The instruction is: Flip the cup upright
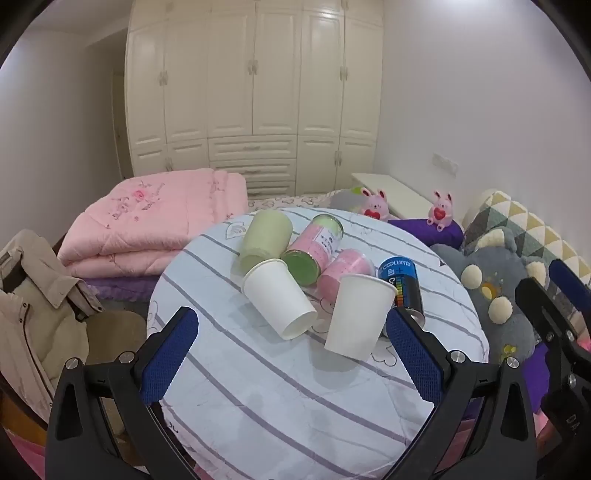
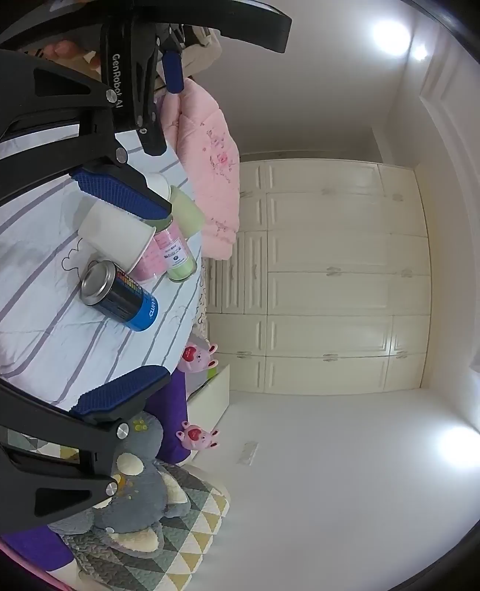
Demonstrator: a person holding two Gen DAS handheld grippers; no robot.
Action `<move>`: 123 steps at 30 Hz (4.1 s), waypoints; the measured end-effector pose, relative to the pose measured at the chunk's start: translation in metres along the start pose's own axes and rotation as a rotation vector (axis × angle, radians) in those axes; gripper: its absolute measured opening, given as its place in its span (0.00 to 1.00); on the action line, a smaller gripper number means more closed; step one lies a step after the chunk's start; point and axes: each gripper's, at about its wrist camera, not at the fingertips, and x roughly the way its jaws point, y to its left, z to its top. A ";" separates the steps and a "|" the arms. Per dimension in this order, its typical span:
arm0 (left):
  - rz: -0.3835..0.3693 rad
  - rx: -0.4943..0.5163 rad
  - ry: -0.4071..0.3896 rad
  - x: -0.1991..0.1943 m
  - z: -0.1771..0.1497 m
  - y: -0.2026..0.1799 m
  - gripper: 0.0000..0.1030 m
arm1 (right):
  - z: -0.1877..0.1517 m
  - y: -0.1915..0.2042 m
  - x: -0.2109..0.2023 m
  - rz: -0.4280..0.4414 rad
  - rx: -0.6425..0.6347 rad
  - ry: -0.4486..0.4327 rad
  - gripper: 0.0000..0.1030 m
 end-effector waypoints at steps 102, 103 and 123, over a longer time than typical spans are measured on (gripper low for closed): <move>0.026 0.138 0.350 0.165 0.097 0.040 1.00 | 0.045 0.022 0.168 0.027 0.049 0.376 0.80; 0.026 0.140 0.361 0.173 0.100 0.041 1.00 | 0.046 0.022 0.174 0.036 0.059 0.389 0.80; -0.044 0.085 0.633 0.302 0.098 0.057 0.98 | 0.046 0.022 0.250 0.119 0.130 0.489 0.80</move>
